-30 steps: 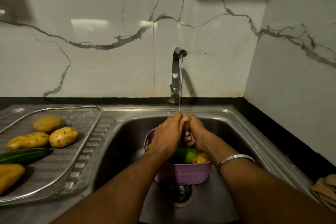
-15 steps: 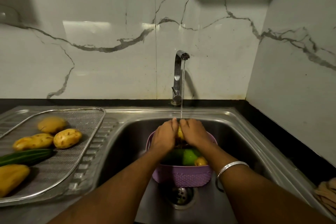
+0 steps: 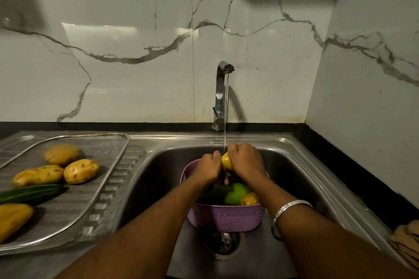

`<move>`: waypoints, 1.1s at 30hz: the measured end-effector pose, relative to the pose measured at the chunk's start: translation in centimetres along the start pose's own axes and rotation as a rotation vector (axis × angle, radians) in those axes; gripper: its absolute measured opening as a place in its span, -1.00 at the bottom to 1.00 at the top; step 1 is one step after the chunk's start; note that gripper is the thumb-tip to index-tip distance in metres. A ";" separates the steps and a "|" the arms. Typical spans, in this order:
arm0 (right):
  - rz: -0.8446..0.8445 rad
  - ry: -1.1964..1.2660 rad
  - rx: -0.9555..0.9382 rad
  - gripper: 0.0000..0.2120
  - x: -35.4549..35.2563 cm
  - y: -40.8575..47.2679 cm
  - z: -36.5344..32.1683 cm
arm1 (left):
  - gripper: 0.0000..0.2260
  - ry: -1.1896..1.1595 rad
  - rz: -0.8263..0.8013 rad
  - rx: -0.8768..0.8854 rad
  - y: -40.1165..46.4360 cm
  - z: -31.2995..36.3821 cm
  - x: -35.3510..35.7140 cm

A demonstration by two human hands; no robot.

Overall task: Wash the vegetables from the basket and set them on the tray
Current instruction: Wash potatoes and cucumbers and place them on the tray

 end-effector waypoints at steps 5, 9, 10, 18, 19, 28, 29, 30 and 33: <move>0.099 -0.089 -0.357 -0.61 -0.7 -1.2 -3.6 | -0.38 -0.551 -0.251 -0.279 -0.1 -1.9 2.2; 0.041 -0.059 -0.220 -0.58 -0.4 -0.7 -2.4 | -0.57 -0.136 0.142 0.186 0.5 1.1 -1.3; 0.005 -0.006 -0.127 -0.55 -0.1 -0.5 -1.5 | -0.61 -0.013 0.176 0.300 0.0 2.0 -1.4; -0.361 0.620 0.458 -0.46 4.2 -2.6 2.3 | -0.73 0.374 0.262 0.521 -2.1 4.2 -1.5; -0.280 0.470 0.353 -0.48 3.4 -2.0 2.0 | -0.72 0.329 0.246 0.474 -1.6 3.8 -1.6; 0.109 -0.098 -0.387 -0.71 0.2 -1.3 -4.1 | -0.50 -0.413 -0.045 -0.277 -0.7 -1.2 -0.3; 0.109 -0.036 -0.378 -0.75 0.3 -1.1 -4.0 | -0.52 -0.434 0.001 -0.226 -0.3 -0.9 -0.6; 0.103 0.041 -0.352 -0.77 0.5 -1.0 -3.7 | -0.57 -0.379 0.079 -0.119 0.1 -0.2 -1.4; 0.089 0.239 -0.227 -0.72 0.3 -0.7 -3.0 | -0.68 -0.078 0.281 0.239 -1.1 2.5 -2.9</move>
Point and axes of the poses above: each hand's wrist, its own y-axis towards the middle knuckle, its own x-axis out of the palm, z = x × y, the point moved 9 cm from there along y, towards the middle knuckle, and after that the axes turned 6 degrees about -x, right-handed, at the moved point
